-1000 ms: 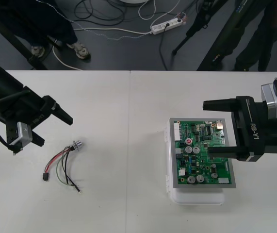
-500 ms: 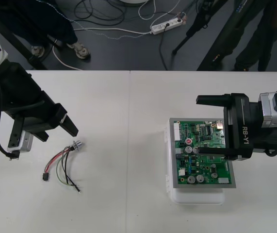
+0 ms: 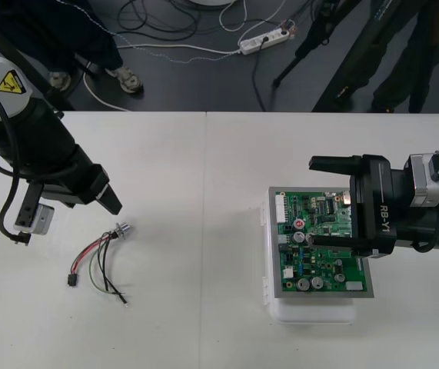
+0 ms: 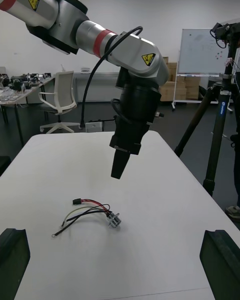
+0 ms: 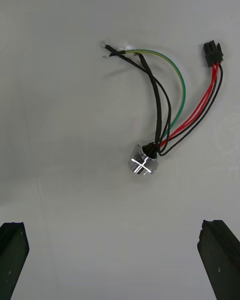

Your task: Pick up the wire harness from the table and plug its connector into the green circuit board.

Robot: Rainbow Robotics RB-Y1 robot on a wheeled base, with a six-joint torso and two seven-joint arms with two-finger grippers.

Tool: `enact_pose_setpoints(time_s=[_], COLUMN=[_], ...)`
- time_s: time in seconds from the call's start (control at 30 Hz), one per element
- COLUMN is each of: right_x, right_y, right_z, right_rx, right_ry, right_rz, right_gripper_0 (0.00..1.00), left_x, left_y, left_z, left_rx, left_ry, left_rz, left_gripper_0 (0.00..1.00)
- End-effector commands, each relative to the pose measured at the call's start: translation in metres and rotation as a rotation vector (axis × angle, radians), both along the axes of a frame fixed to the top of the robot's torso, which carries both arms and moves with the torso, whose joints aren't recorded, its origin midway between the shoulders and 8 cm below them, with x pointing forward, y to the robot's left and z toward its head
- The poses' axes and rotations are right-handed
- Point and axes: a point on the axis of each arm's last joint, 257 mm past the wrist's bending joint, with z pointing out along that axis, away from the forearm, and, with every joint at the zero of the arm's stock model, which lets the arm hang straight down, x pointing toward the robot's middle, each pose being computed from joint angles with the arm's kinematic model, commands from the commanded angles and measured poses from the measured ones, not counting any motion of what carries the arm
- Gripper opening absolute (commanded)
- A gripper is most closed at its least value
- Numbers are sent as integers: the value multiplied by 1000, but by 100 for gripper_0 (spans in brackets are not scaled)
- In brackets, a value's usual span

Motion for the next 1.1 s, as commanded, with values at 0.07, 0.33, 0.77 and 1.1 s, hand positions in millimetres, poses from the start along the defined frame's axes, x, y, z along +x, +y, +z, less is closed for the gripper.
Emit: enact_pose_setpoints(time_s=[0.07,0.33,0.77,1.1], right_x=[-3,1,18,11], right_y=[7,2,-12,-20], right_z=[10,16,24,28], right_rx=[27,33,51,9], right_ry=[31,54,77,61], right_rz=[28,34,37,56], right_gripper_0=[100,100,100,100], left_x=[32,40,63,65], left_y=[-17,-23,-30,-28], left_z=[10,1,-22,-44], left_rx=[29,100,176,201], left_ry=[-136,-180,-254,-253], left_rz=[-158,-256,-441,-496], left_gripper_0=[100,100,100,100])
